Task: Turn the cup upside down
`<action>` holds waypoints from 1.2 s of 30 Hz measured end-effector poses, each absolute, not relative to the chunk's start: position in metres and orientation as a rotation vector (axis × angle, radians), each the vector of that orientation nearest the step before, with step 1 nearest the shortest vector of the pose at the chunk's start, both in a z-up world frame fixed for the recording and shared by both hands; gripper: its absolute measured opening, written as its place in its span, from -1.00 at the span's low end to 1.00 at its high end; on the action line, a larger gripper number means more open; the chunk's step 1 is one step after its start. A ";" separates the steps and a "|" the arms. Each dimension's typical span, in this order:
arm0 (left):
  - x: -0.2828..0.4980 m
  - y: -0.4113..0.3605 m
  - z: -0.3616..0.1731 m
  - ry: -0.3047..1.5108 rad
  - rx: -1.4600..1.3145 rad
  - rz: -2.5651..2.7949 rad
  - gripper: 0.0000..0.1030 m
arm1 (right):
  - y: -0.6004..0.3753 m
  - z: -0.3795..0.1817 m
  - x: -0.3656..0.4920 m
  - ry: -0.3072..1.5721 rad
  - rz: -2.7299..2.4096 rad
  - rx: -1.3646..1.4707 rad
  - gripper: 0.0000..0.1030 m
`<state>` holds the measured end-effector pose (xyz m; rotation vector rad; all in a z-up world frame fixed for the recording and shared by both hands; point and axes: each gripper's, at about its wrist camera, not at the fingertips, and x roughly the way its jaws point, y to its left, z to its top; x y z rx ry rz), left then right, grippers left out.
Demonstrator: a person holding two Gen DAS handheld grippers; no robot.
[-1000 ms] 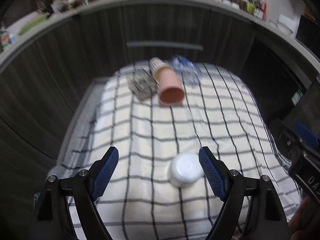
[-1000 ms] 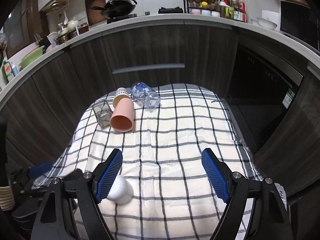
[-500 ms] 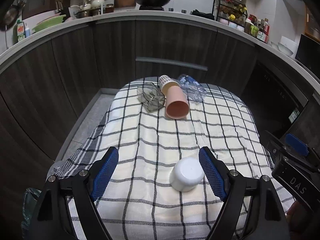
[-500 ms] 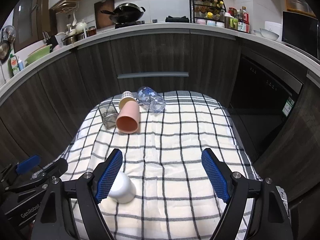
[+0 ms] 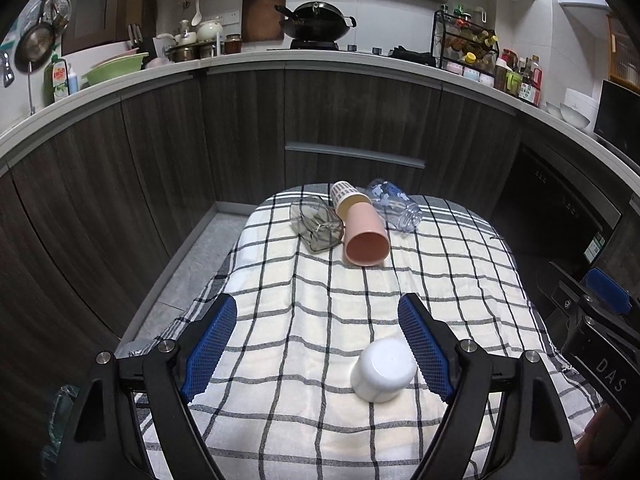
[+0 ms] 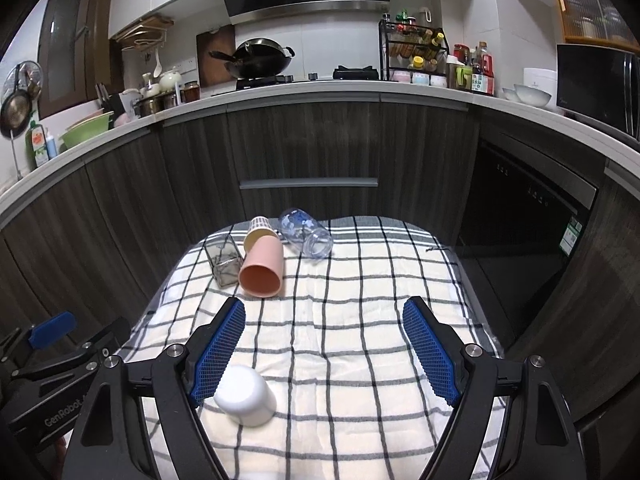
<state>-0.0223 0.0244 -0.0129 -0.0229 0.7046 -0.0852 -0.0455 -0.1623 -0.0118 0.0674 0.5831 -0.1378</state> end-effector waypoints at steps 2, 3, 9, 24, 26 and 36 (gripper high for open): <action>-0.022 0.025 -0.013 0.706 -0.024 -0.085 0.61 | -0.163 -0.011 -0.045 0.582 -0.136 0.069 0.58; -0.022 0.025 -0.013 0.706 -0.024 -0.084 0.61 | -0.163 -0.011 -0.046 0.581 -0.136 0.071 0.58; -0.022 0.024 -0.013 0.703 -0.020 -0.080 0.61 | -0.164 -0.011 -0.046 0.579 -0.134 0.073 0.58; -0.023 0.024 -0.013 0.710 -0.022 -0.079 0.61 | -0.163 -0.011 -0.047 0.583 -0.134 0.074 0.58; -0.023 0.025 -0.013 0.708 -0.023 -0.078 0.61 | -0.162 -0.011 -0.047 0.582 -0.133 0.073 0.58; -0.026 0.026 -0.011 0.695 -0.016 -0.064 0.61 | -0.159 -0.010 -0.047 0.577 -0.128 0.071 0.58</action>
